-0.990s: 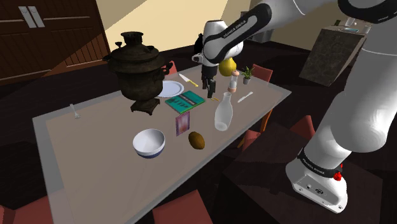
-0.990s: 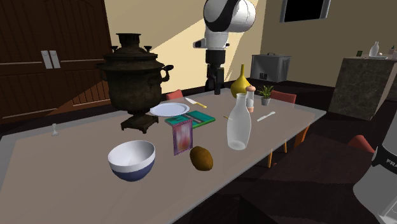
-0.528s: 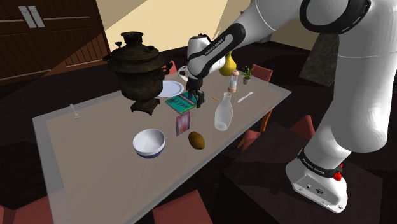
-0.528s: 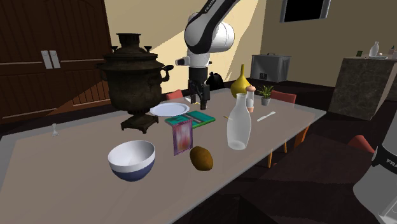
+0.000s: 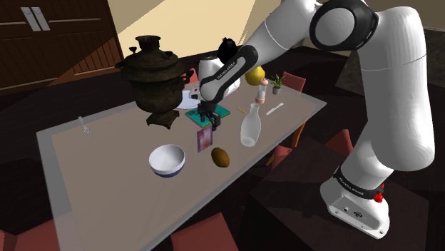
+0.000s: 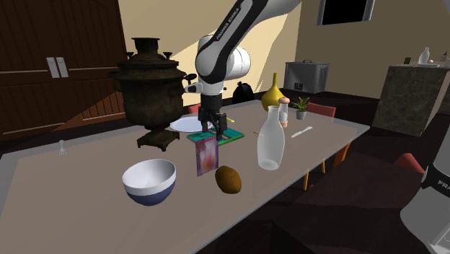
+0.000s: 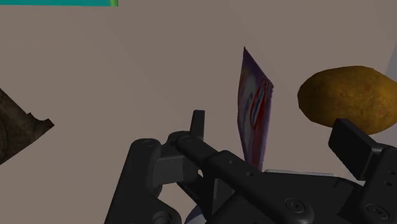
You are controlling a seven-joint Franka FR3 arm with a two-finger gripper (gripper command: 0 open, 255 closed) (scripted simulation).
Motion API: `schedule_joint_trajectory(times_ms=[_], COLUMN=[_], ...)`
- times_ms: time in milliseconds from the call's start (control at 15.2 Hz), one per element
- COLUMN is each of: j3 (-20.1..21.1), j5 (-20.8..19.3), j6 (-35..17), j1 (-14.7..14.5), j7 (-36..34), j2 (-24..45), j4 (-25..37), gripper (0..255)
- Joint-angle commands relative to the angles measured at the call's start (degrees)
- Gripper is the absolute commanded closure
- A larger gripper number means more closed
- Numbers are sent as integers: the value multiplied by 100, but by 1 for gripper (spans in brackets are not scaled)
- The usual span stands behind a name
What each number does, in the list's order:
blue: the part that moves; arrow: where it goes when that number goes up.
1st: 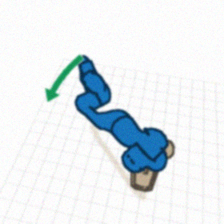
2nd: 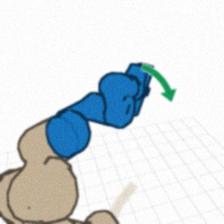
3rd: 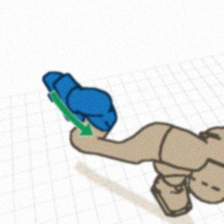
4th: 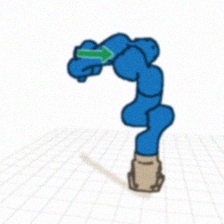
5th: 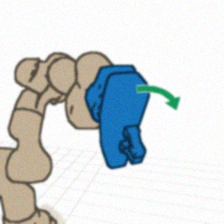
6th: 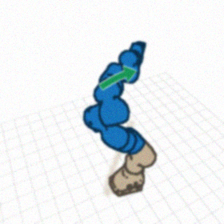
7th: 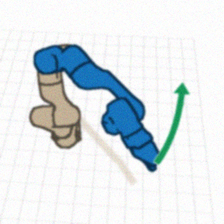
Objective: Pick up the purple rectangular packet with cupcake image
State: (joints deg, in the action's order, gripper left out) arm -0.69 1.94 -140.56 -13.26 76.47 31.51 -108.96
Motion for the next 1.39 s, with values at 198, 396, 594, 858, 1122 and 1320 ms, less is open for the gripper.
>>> schedule_joint_trajectory(times_ms=[198, 396, 594, 858, 1122, 1320], j3=[11, 11, 12, 12, 8, 4], j5=[8, 8, 7, 7, 4, -2], j6=[-283, -284, -284, -283, -181, -23], j1=[8, 9, 7, 7, 6, 3], j7=[26, 28, 25, 25, 22, 17], j2=[353, 352, 356, 356, 230, 53], j4=[73, 71, 75, 76, 52, 33], gripper=[0, 255, 255, 255, 255, 255])
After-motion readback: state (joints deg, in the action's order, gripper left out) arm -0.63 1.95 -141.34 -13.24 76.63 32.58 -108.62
